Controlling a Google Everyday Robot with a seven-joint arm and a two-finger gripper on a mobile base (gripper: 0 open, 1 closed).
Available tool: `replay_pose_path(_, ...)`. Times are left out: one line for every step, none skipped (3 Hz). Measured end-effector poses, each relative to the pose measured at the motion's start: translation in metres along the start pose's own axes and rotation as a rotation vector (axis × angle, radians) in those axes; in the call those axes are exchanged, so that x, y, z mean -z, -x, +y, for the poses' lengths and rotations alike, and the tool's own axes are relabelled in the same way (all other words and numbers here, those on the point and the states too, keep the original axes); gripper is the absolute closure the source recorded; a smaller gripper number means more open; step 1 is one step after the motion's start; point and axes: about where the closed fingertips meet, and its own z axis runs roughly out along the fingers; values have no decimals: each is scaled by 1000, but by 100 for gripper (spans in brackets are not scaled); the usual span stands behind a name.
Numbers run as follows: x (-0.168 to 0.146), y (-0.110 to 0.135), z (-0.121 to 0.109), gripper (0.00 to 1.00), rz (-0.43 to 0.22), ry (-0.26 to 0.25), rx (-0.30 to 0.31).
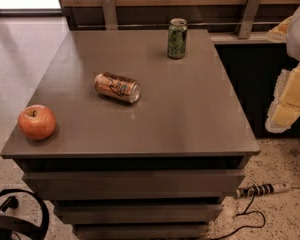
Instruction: Place orange can upright
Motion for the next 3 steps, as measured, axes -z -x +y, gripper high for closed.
replay_pose_path(0, 0, 0, 0, 0, 0, 0)
replay_pose_path(0, 26, -14, 0, -48, 10, 2)
replay_pose_path(-10, 74, -31, 0, -149, 62, -31)
